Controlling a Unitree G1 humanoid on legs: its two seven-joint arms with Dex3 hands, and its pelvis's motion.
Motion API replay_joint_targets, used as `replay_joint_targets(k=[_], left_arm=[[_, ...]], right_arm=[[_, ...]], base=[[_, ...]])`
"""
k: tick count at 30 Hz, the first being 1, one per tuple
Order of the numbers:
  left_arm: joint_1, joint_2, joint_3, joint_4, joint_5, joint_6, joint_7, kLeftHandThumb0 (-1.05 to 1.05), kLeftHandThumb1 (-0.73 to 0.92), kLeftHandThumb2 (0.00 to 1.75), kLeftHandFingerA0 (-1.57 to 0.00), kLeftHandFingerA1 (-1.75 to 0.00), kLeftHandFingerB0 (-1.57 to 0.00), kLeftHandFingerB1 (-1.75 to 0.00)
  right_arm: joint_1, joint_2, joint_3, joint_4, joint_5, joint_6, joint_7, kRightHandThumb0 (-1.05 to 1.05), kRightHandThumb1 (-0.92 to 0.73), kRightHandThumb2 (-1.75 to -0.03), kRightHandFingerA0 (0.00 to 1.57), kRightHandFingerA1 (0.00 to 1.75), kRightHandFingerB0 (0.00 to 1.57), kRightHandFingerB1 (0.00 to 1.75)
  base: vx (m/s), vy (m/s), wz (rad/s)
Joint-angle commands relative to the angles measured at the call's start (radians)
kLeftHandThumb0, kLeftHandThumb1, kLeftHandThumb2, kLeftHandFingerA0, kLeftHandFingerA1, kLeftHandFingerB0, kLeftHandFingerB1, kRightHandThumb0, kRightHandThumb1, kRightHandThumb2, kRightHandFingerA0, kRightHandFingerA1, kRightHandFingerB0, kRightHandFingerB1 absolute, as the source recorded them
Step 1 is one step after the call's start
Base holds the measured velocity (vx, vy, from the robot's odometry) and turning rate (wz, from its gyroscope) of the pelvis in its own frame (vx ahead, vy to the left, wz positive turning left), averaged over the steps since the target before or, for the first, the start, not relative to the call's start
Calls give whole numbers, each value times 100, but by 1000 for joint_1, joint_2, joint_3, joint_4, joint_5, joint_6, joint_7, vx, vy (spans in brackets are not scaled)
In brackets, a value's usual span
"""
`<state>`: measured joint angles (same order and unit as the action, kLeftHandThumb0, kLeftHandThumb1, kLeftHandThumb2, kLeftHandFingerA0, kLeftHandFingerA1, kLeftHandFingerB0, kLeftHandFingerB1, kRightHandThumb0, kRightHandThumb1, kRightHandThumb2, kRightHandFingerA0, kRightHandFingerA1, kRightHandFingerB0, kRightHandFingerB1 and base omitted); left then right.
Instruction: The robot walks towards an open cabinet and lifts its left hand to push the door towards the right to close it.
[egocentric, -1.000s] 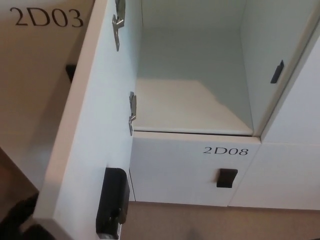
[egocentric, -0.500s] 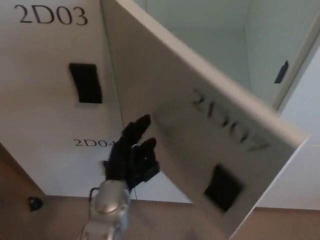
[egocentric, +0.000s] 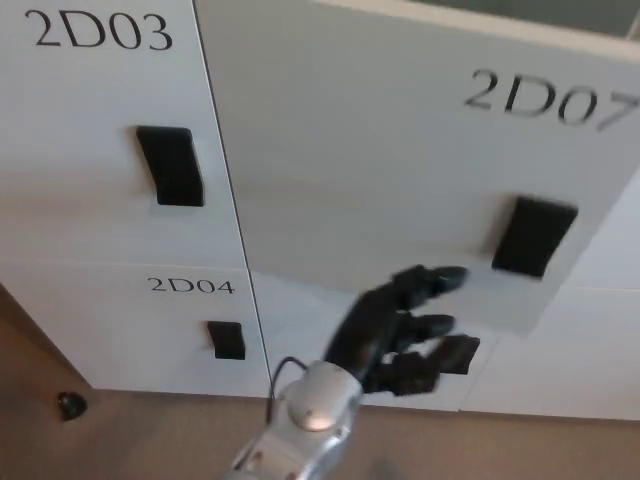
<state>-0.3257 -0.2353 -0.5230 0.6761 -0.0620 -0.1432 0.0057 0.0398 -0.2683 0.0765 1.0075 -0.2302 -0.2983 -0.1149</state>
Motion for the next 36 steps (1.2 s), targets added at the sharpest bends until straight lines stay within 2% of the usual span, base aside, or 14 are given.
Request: replay_joint_targets(k=[1, 9, 10, 15, 16, 21, 27, 29, 30, 31, 32, 34, 35, 36], left_arm=[[-64, -623, -840, -56, 3, 280, -114, -26, 65, 60, -46, -41, -40, -37], [-87, -294, -569, -214, 142, 310, -115, -32, 64, 60, -55, -40, -45, -36], [-137, -240, -503, -238, 143, 334, -121, -42, 40, 53, -77, -44, -70, -41], [-276, -106, -361, -287, 126, 376, -145, -50, 27, 55, -89, -48, -82, -46], [-284, -60, -335, -311, 126, 363, -153, -39, 64, 60, -61, -40, -47, -36], [-77, 207, -306, -515, 134, 281, -177, -37, 64, 59, -63, -44, -49, -39], [312, 517, -170, -546, 118, 175, -95, -33, 62, 58, -67, -44, -53, -40], [341, 538, -146, -519, 119, 139, -80, -33, 62, 58, -67, -44, -53, -40], [397, 575, -63, -393, 90, 54, -37, -32, 62, 59, -67, -46, -53, -42], [436, 599, -4, -304, 70, -3, -9, -32, 62, 59, -67, -46, -53, -42], [469, 617, 78, -192, 37, -51, 38, -33, 61, 59, -71, -48, -57, -42], [488, 627, 131, -120, 18, -80, 68, -33, 61, 59, -71, -48, -57, -42], [500, 645, 228, -50, -37, -61, 86, -33, 68, 60, -62, -44, -54, -40], [507, 657, 296, -4, -75, -46, 94, -33, 68, 60, -62, -44, -54, -40]], right_arm=[[0, -8, -2, -41, -15, 5, -52, -39, -66, -60, 82, 51, 72, 48], [-30, -17, 32, -73, -58, 38, -50, -39, -66, -60, 82, 48, 72, 46], [-43, -18, 41, -62, -68, 32, -54, -39, -66, -60, 82, 48, 72, 46], [-65, -15, 50, -59, -73, 38, -57, -39, -66, -60, 82, 48, 72, 46], [-54, -15, 56, -64, -87, 13, -92, -42, -63, -60, 96, 50, 81, 48], [-34, -11, 54, -100, -48, 0, -17, -44, -64, -60, 77, 52, 59, 44], [-26, -7, 78, -134, -59, 50, 18, -37, -67, -60, 76, 49, 62, 45], [-28, -7, 79, -138, -58, 56, 24, -37, -67, -60, 76, 49, 62, 45], [-36, -6, 79, -129, -54, 60, 32, -35, -54, -94, 71, 68, 53, 60], [-42, -6, 79, -122, -51, 63, 37, -35, -54, -94, 71, 68, 53, 60], [-54, 0, 73, -106, -39, 66, 42, -38, -66, -60, 78, 50, 64, 45], [-62, 4, 68, -95, -31, 67, 45, -38, -66, -60, 78, 50, 64, 45], [-84, 18, 62, -70, -22, 72, 41, -37, -54, -94, 71, 67, 55, 60], [-100, 28, 58, -53, -17, 76, 37, -37, -54, -94, 71, 67, 55, 60]], base=[[0, 0, 0], [0, 0, 0], [0, 0, 0], [-50, -18, 1], [-87, -33, 1], [0, 0, 0], [0, 0, 0], [0, 0, 0], [0, 0, 0], [0, 0, 0], [0, 0, 0], [0, 0, 0], [0, 0, 0], [0, 0, 0]])
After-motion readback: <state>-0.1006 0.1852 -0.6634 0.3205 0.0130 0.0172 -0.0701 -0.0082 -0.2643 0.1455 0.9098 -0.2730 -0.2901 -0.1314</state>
